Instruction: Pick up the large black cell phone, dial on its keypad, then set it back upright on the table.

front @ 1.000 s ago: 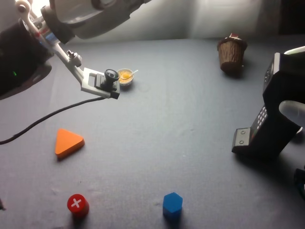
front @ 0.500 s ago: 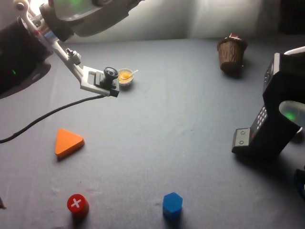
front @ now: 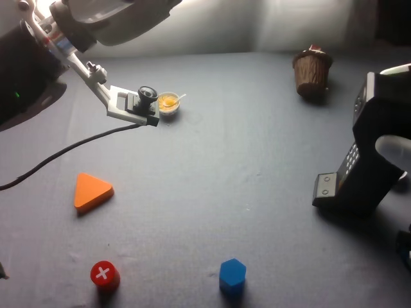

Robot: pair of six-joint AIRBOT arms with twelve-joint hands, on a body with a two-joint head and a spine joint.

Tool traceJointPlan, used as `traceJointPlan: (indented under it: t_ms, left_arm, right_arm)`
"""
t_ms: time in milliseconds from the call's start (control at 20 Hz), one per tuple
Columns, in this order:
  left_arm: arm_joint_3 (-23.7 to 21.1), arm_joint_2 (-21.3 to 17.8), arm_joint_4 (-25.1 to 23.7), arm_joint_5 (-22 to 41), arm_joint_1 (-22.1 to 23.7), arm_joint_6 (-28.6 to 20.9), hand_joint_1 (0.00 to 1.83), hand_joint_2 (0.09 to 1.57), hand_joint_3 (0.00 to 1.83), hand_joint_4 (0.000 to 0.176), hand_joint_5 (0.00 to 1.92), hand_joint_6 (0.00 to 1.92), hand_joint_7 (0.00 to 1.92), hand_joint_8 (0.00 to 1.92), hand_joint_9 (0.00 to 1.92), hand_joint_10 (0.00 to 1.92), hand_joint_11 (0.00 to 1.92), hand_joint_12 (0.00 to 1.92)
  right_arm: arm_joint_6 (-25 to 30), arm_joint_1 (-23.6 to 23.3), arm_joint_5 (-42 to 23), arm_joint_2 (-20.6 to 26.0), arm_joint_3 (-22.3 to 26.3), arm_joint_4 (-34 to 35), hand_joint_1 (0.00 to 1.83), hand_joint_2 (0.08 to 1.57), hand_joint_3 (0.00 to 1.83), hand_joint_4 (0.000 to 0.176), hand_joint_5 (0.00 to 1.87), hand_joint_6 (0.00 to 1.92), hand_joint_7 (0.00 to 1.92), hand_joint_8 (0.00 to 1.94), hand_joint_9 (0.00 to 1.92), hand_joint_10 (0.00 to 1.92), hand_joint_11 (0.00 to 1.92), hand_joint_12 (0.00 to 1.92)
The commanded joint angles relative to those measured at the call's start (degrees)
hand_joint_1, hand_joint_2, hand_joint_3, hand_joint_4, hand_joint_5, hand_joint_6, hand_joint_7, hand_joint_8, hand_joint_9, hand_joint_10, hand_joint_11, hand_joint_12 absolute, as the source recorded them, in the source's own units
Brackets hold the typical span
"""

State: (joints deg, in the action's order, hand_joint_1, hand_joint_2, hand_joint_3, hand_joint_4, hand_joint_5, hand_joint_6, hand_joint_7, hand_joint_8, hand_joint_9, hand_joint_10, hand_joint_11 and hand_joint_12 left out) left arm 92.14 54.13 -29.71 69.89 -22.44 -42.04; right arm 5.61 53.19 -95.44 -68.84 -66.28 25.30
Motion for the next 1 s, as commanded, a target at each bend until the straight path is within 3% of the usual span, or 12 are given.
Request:
traceJointPlan:
  t_ms: [0, 350, 500, 950]
  left_arm:
    - [0.0, 0.1, 3.8, 5.3, 1.4, -0.3, 0.0, 1.19, 0.0, 0.025, 0.13, 0.0, 0.13, 0.01, 0.11, 0.01, 0.0, 0.18]
    - [0.1, 0.2, 3.7, 5.2, 1.4, -0.3, 0.0, 1.19, 0.0, 0.024, 0.12, 0.0, 0.13, 0.01, 0.12, 0.0, 0.0, 0.22]
    - [0.3, 0.2, 3.7, 5.1, 1.4, -0.3, 0.0, 1.19, 0.0, 0.025, 0.1, 0.0, 0.11, 0.0, 0.09, 0.0, 0.0, 0.15]
    - [0.8, 0.3, 4.1, 5.0, 1.3, -0.3, 0.0, 1.19, 0.0, 0.025, 0.11, 0.0, 0.11, 0.0, 0.09, 0.0, 0.0, 0.22]
  right_arm:
    - [0.3, 0.4, -5.6, 0.5, 0.0, -0.4, 1.04, 1.17, 0.0, 0.0, 0.77, 0.1, 0.87, 0.01, 0.94, 0.04, 0.6, 0.96]
    - [0.2, 0.4, -5.6, 0.5, -0.1, -0.4, 0.87, 1.15, 0.0, 0.0, 0.61, 0.0, 0.61, 0.0, 0.68, 0.0, 0.32, 1.05]
    - [0.1, 0.4, -5.6, 0.4, 0.0, -0.4, 0.81, 1.13, 0.0, 0.0, 0.56, 0.0, 0.53, 0.0, 0.61, 0.0, 0.27, 1.07]
    - [0.1, 0.5, -5.6, 0.4, -0.1, -0.4, 0.77, 1.1, 0.0, 0.0, 0.49, 0.0, 0.48, 0.0, 0.54, 0.0, 0.25, 1.02]
